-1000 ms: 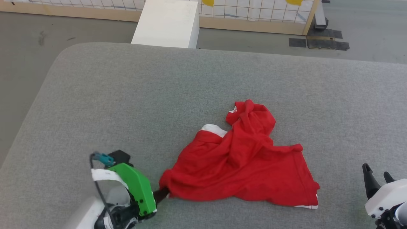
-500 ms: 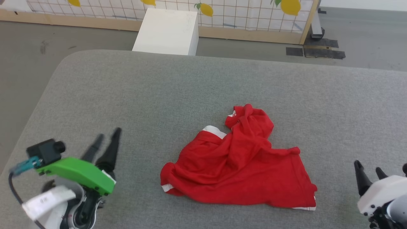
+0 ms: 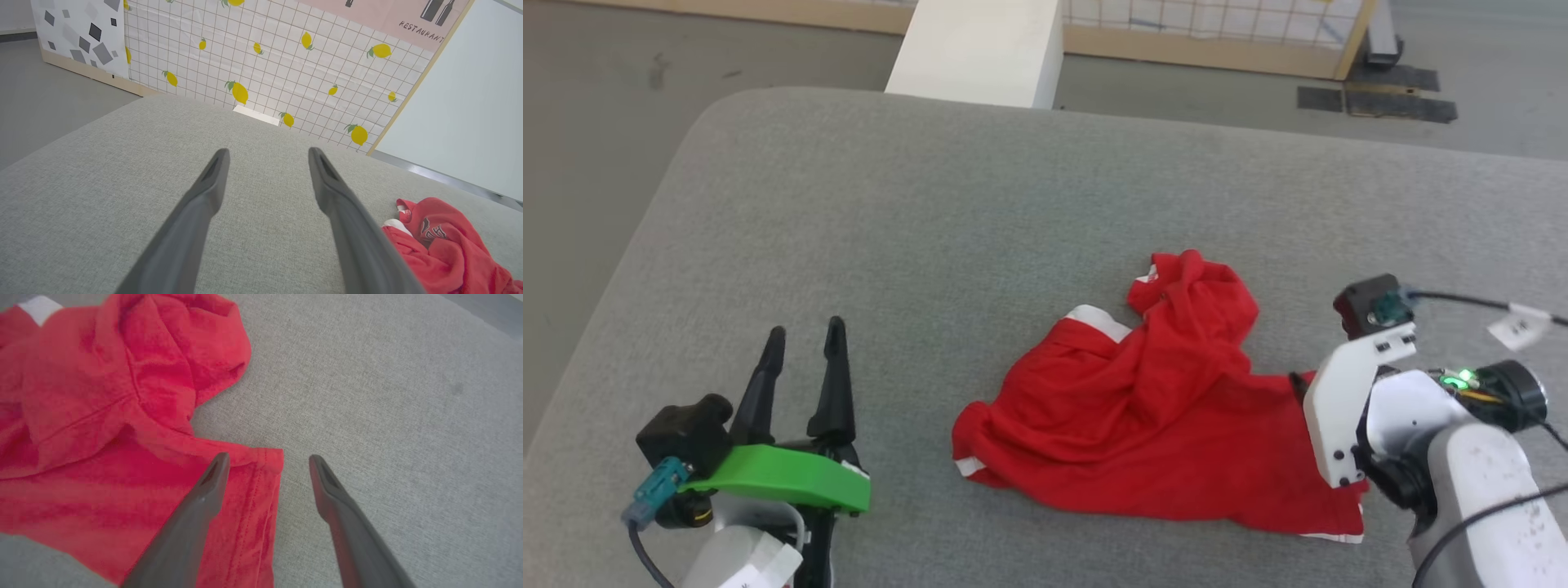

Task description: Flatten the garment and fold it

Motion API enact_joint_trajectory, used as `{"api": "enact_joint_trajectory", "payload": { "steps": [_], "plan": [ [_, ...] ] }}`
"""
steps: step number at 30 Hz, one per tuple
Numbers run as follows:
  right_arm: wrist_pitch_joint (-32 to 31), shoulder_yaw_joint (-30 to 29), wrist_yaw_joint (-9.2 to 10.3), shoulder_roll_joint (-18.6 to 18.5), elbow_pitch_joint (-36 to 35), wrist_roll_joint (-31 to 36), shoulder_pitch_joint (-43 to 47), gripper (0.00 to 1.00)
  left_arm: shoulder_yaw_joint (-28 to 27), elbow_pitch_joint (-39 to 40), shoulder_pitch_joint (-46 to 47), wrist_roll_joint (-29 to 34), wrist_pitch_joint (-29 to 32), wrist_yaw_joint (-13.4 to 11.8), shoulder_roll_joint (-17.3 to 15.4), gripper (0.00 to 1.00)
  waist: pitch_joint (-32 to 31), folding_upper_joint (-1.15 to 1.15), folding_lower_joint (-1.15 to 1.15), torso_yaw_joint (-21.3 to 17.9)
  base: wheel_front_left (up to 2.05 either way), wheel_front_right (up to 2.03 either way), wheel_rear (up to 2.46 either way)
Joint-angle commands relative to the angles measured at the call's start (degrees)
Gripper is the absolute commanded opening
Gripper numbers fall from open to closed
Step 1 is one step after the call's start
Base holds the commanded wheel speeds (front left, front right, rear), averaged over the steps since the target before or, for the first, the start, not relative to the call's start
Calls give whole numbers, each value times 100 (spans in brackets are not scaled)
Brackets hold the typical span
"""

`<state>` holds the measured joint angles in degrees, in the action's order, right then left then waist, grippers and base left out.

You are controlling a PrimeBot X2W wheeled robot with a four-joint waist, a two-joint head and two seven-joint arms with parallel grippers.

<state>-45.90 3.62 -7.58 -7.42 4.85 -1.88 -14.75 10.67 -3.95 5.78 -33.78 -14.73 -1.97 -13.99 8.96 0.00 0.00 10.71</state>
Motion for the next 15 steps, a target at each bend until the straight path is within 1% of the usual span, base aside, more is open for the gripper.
{"api": "enact_joint_trajectory", "payload": {
  "steps": [1,5,8,13,14,15],
  "plan": [
    [-155,71,9,-80,104,48,-147,100,-74,-8,-53,99,-26,93,82,100,148,0,0,158,0,0,0],
    [-638,306,9,-354,442,152,-345,100,-245,-113,22,290,-26,316,305,100,283,0,0,316,0,0,0],
    [-926,536,9,-518,632,67,-386,100,-361,-183,59,413,-26,457,454,100,355,0,0,387,0,0,0],
    [-1188,922,9,-739,739,-145,-429,100,-488,-299,97,550,-26,620,633,100,456,0,0,443,0,0,0],
    [-1280,961,9,-770,781,-202,-441,91,-508,-330,110,571,-26,651,664,100,472,0,0,449,0,0,0],
    [-1340,998,9,-792,798,-256,-457,39,-524,-348,124,591,-27,674,686,100,487,0,0,457,0,0,0]
  ]
}}
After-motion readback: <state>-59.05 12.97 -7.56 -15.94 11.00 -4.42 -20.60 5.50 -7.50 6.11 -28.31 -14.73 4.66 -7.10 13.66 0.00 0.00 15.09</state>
